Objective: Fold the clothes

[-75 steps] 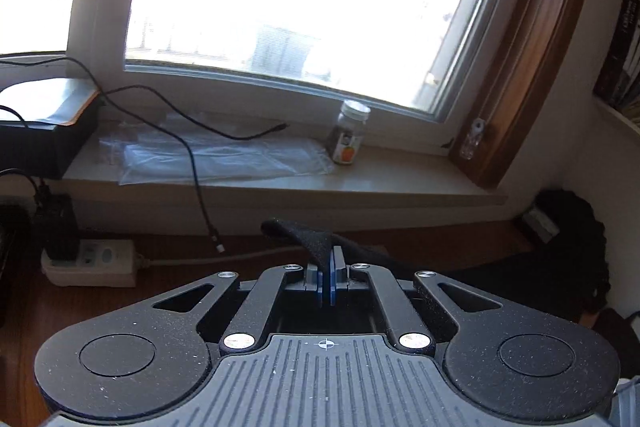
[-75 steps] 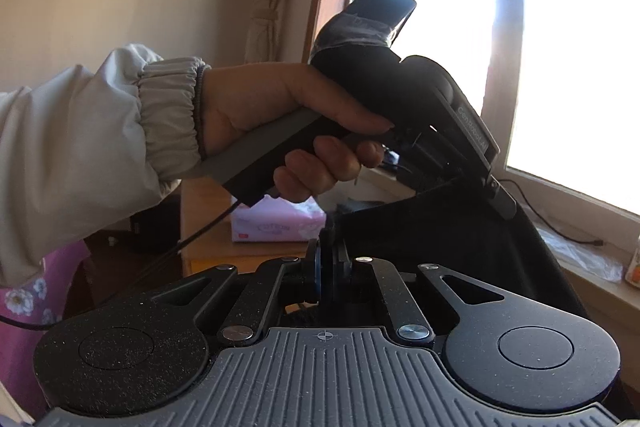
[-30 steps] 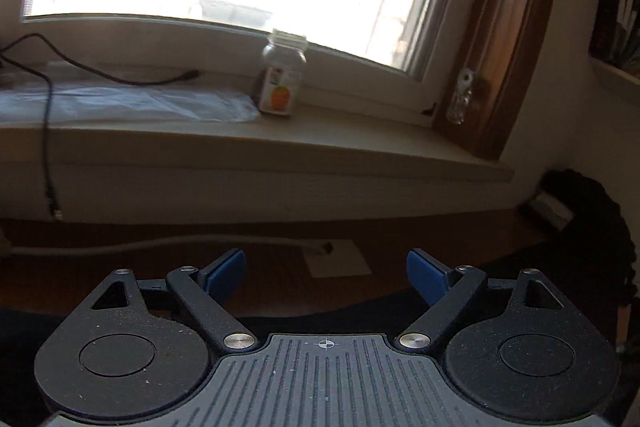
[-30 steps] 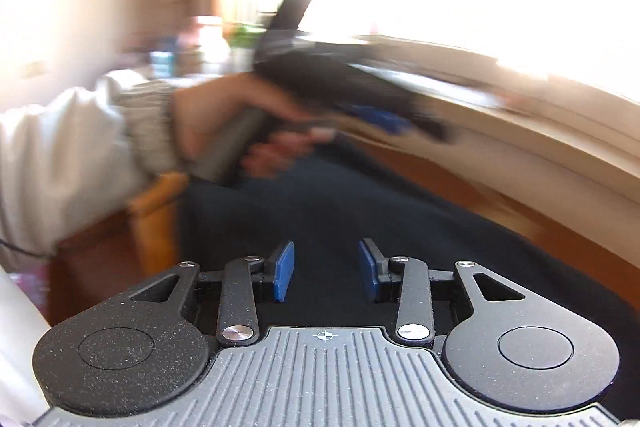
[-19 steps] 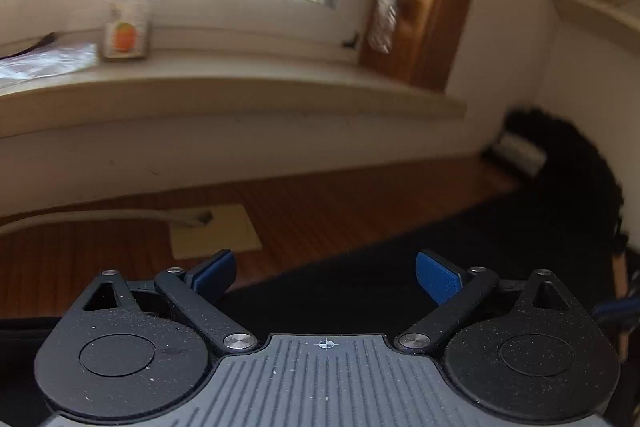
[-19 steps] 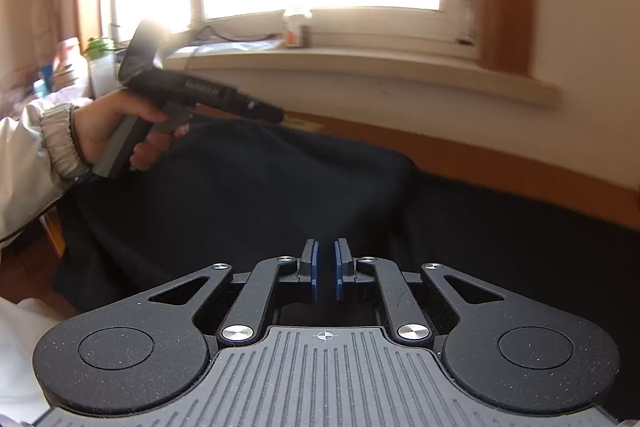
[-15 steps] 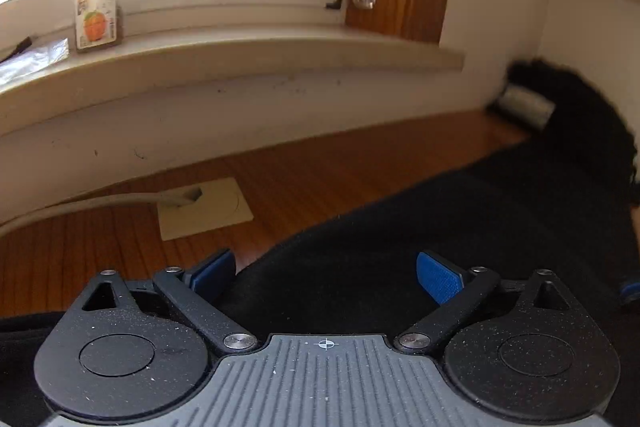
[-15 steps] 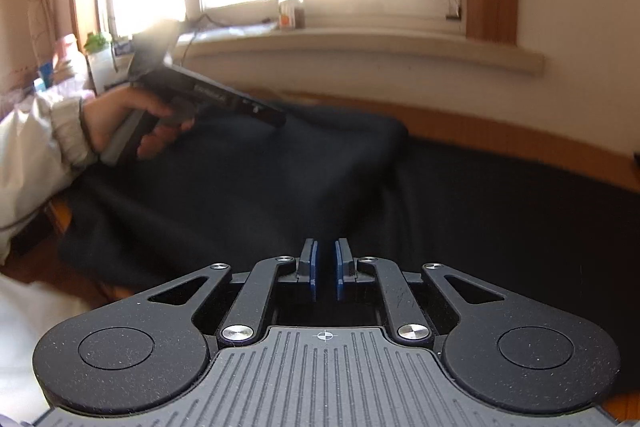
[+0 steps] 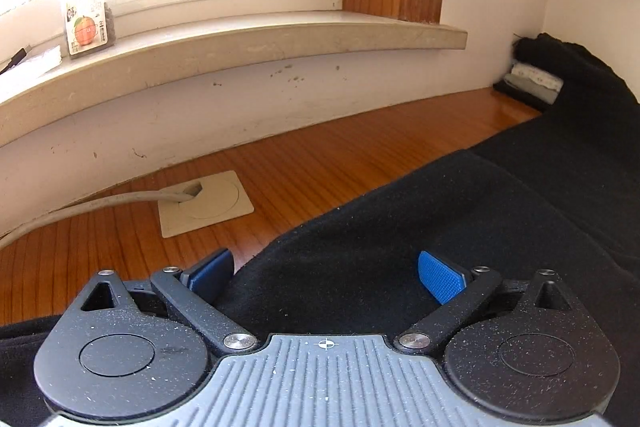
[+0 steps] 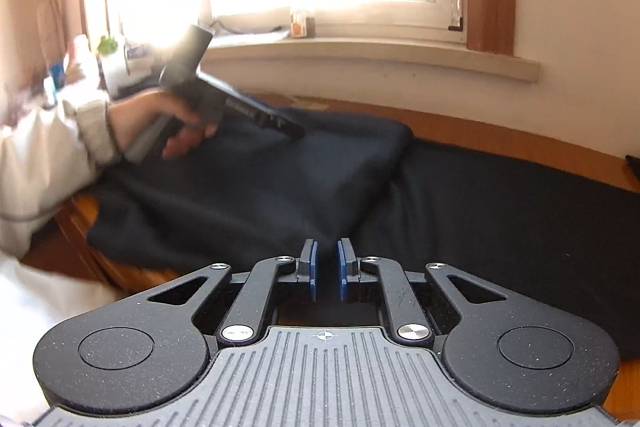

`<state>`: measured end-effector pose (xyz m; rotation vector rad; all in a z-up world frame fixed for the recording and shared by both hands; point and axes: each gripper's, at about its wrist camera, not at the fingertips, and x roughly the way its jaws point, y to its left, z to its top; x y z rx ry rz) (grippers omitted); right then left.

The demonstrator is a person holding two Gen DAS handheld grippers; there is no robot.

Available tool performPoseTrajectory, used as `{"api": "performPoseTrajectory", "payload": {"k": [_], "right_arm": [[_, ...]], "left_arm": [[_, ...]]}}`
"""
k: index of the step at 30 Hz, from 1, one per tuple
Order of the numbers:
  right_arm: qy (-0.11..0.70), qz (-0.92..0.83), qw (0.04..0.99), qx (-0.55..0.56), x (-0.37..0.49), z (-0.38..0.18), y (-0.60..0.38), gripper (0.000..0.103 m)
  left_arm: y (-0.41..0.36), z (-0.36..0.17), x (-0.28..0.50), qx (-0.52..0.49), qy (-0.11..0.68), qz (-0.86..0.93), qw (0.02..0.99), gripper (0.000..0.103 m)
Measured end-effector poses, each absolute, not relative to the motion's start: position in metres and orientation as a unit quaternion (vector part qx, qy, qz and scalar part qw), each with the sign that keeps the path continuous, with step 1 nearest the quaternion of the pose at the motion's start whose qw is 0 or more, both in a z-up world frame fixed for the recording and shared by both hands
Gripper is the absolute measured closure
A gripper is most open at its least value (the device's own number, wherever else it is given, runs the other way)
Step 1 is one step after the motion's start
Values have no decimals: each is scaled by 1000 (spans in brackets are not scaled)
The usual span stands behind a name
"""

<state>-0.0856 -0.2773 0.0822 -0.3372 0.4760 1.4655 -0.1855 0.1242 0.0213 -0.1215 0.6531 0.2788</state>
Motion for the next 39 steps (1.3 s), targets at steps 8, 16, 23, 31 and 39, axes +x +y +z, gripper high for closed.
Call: {"api": "performPoseTrajectory", "payload": {"k": [8, 16, 23, 31, 39], "right_arm": [[222, 676, 677, -190, -93, 76, -259, 86], [248, 699, 644, -189, -93, 77, -274, 87], [262, 717, 613, -204, -111, 78, -302, 88], [227, 713, 635, -193, -102, 87, -296, 76], [195, 708, 645, -213, -107, 97, -292, 64]], "left_arm": [[76, 39, -167, -32, 295, 84, 951, 3], [19, 23, -117, 39, 319, 28, 947, 3], [25, 11, -111, 16, 339, 28, 940, 0], [27, 10, -112, 13, 340, 29, 940, 0], [26, 11, -111, 11, 340, 29, 940, 0]]}}
